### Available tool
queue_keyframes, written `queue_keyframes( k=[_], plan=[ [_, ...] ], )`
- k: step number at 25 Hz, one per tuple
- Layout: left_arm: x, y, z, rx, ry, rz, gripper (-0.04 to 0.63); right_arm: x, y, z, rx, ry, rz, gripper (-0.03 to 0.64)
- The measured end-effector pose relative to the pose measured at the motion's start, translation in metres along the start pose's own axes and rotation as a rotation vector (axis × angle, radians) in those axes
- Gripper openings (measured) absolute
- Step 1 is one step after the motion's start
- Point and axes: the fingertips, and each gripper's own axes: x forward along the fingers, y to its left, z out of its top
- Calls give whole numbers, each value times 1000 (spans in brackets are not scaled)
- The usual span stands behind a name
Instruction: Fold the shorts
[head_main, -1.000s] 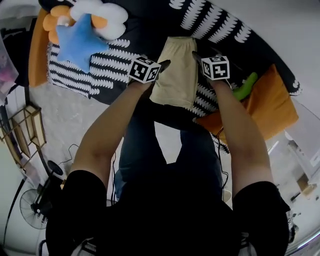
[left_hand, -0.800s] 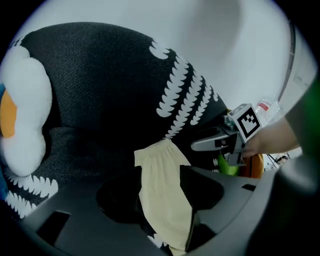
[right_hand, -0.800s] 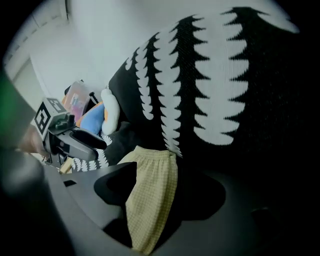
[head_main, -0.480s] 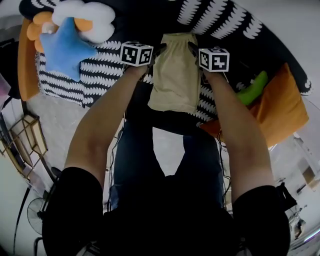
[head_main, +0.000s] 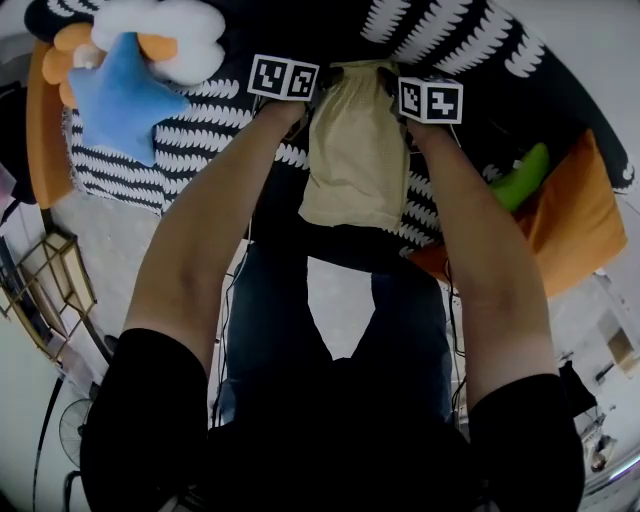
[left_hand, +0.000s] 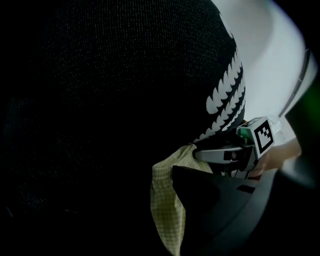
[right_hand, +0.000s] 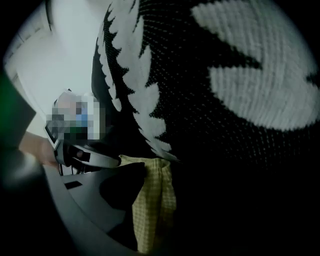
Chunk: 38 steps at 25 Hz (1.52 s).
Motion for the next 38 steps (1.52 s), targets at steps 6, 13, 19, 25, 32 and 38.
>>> queue_keyframes(
  k=[6,13,19,25,32,38],
  plan=[
    [-10,-17,5,109,7,-32,79,-10,8,5,-70,17,46,97],
    [-53,-57,15,331,-26,-24,63,-51,32,10,-236,34,134,80],
    [-86,-102,-2,641,6,-9,51,-91,58,1,-376,26,180,77],
    [-105,-131,-34,741,42,-33,49,-118,75,-23,-443,44,211,77],
    [-119,-156,-69,856,89,-41,46,-147,91,-58,-490,75,232,74],
    [-125,-170,-107,932,132,-52,46,-164,104,-96,-547,105,251,72]
  ],
)
